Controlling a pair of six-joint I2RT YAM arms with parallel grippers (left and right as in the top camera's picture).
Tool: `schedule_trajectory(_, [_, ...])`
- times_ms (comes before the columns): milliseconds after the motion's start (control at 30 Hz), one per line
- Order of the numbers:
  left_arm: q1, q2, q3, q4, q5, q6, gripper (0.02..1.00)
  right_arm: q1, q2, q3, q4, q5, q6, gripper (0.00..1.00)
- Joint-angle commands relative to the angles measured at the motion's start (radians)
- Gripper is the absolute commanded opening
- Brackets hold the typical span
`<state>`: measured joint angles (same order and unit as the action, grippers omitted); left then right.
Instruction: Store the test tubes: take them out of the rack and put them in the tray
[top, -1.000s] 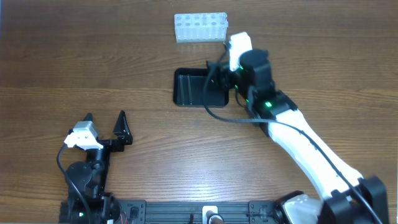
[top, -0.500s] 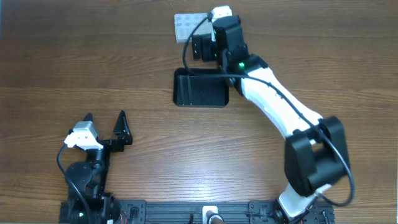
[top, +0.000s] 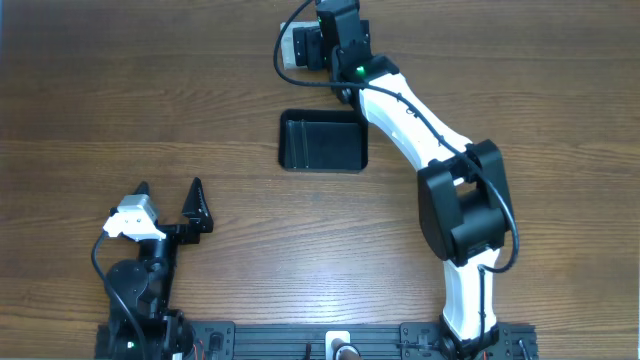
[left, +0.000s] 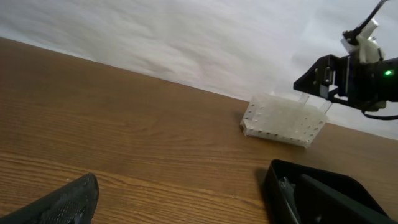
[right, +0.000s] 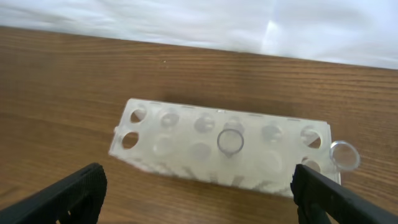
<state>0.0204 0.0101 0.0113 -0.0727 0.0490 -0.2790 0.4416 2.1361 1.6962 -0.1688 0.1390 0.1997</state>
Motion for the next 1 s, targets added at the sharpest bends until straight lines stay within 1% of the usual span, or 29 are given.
schedule_trajectory(33, [0.006, -0.004, -0.005, -0.003, 0.006, 0.01, 1.0, 0.007, 0.061, 0.06, 0.004, 0.073, -0.029, 0.943])
schedule_trajectory(233, [0.006, -0.004, -0.005, -0.003, 0.006, 0.01, 1.0, 0.006, 0.093, 0.061, 0.053, 0.072, -0.078, 0.95])
schedule_trajectory(300, [0.006, -0.004, -0.005, -0.003, 0.006, 0.01, 1.0, 0.005, 0.11, 0.062, 0.073, 0.072, -0.077, 0.934])
schedule_trajectory(333, [0.006, -0.004, -0.005, -0.003, 0.006, 0.01, 1.0, 0.004, 0.128, 0.062, 0.102, 0.072, -0.073, 0.906])
schedule_trajectory(500, [0.006, -0.004, -0.005, -0.003, 0.006, 0.01, 1.0, 0.004, 0.149, 0.063, 0.128, 0.073, -0.066, 0.858])
schedule_trajectory(600, [0.006, -0.004, -0.005, -0.003, 0.006, 0.01, 1.0, 0.004, 0.151, 0.063, 0.128, 0.08, -0.057, 0.787])
schedule_trajectory(700, [0.006, -0.004, -0.005, -0.003, 0.006, 0.01, 1.0, 0.004, 0.151, 0.063, 0.128, 0.098, -0.05, 0.741])
schedule_trajectory(767, [0.006, -0.004, -0.005, -0.003, 0.006, 0.01, 0.998, 0.004, 0.151, 0.063, 0.128, 0.098, -0.051, 0.715])
schedule_trajectory(867, [0.006, -0.004, -0.005, -0.003, 0.006, 0.01, 1.0, 0.004, 0.151, 0.063, 0.128, 0.099, -0.051, 0.649])
schedule_trajectory(1000, [0.006, -0.004, -0.005, -0.003, 0.006, 0.01, 1.0, 0.004, 0.151, 0.063, 0.127, 0.099, -0.051, 0.478])
